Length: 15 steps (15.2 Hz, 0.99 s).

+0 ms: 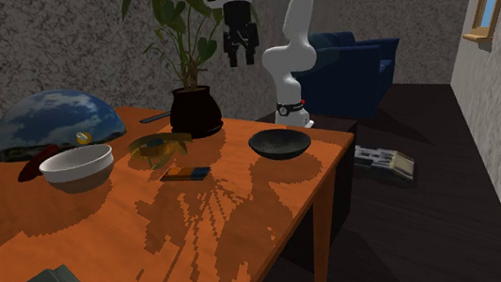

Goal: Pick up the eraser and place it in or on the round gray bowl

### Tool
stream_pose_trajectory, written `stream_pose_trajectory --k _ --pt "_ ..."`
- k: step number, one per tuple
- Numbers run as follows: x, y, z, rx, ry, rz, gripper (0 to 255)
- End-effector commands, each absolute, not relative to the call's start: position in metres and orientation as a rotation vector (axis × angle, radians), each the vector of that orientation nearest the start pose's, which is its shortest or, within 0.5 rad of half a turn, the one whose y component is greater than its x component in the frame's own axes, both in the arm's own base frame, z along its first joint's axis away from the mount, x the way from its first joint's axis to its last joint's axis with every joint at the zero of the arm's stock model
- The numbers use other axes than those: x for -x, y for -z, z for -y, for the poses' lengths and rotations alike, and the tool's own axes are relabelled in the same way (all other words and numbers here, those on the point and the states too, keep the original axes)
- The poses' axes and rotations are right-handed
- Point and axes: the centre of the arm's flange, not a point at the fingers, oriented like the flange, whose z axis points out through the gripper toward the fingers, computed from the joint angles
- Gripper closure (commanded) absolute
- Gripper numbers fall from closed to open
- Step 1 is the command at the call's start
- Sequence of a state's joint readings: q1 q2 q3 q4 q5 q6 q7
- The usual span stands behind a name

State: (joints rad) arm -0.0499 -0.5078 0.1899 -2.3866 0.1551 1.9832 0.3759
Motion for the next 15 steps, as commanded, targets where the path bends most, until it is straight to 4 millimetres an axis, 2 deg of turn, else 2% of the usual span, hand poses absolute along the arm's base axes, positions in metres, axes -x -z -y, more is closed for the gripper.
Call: stream_pose_trajectory --k 1,8,15 --pt "-0.426 -0.495 -0.080 3.011 0.123 -0.565 0" --pt "-0.500 -0.439 -0.086 2.945 0.101 -0.867 0" --pt "-0.573 -0.381 -0.078 2.850 0.079 -1.161 0"
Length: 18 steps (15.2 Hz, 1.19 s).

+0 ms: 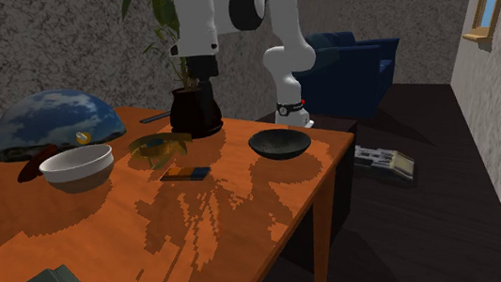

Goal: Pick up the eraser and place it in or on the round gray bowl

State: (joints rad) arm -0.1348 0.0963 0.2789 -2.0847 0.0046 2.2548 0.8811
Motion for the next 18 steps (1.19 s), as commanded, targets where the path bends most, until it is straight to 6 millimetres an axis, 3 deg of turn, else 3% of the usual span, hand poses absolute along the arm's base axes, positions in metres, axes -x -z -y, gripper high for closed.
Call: stream_pose_trajectory --k 1,8,18 --pt "-0.583 -0.372 -0.076 2.834 0.075 -1.202 0" --pt "-0.651 -0.312 -0.052 2.705 0.051 -1.484 0" --pt "-0.657 -0.269 -0.051 2.696 0.050 -1.503 0"
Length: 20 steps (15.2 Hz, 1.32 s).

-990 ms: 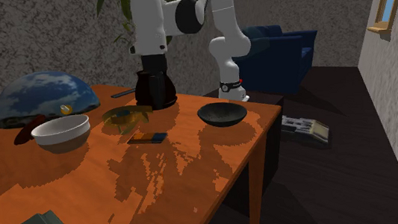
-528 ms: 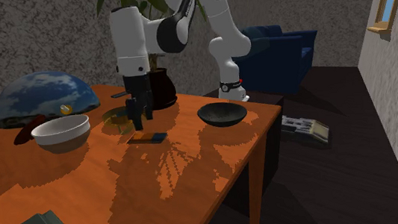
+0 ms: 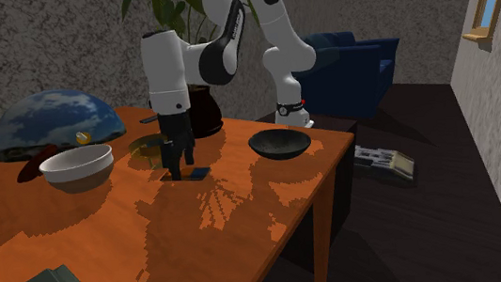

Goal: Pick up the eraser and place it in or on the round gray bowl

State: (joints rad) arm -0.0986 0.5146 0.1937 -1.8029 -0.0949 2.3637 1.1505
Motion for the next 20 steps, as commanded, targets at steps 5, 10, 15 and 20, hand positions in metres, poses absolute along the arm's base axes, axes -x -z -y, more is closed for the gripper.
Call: stream_pose_trajectory --k 5,10,15,20 --pt "-0.657 -0.269 -0.051 2.696 0.050 -1.503 0" --pt "-0.657 -0.269 -0.052 2.696 0.050 -1.503 255" --pt "-0.657 -0.267 -0.051 2.696 0.050 -1.503 255" --pt "-0.657 -0.290 -0.051 2.696 0.050 -1.503 255"
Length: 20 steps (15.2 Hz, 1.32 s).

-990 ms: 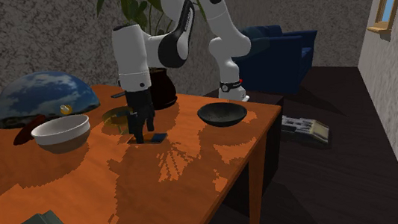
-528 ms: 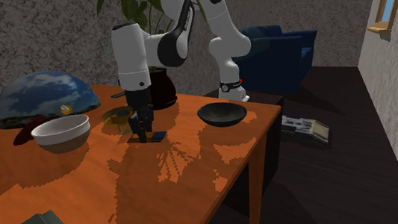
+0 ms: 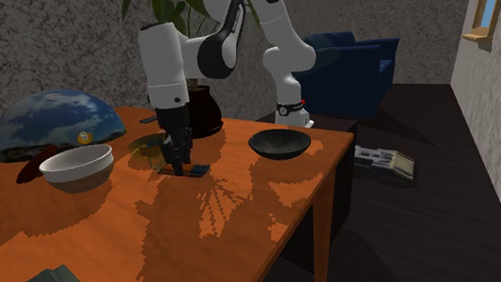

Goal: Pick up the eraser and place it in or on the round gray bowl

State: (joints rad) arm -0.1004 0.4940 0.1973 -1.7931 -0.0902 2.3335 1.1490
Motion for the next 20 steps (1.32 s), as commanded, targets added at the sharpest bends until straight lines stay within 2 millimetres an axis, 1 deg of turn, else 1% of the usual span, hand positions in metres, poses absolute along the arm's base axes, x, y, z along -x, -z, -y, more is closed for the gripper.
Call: stream_pose_trajectory --k 1,19,20 --pt "-0.657 -0.295 -0.051 2.696 0.050 -1.503 255" --pt "-0.657 -0.389 -0.051 2.696 0.050 -1.503 255" --pt "-0.646 -0.389 -0.059 2.696 0.050 -1.503 255"
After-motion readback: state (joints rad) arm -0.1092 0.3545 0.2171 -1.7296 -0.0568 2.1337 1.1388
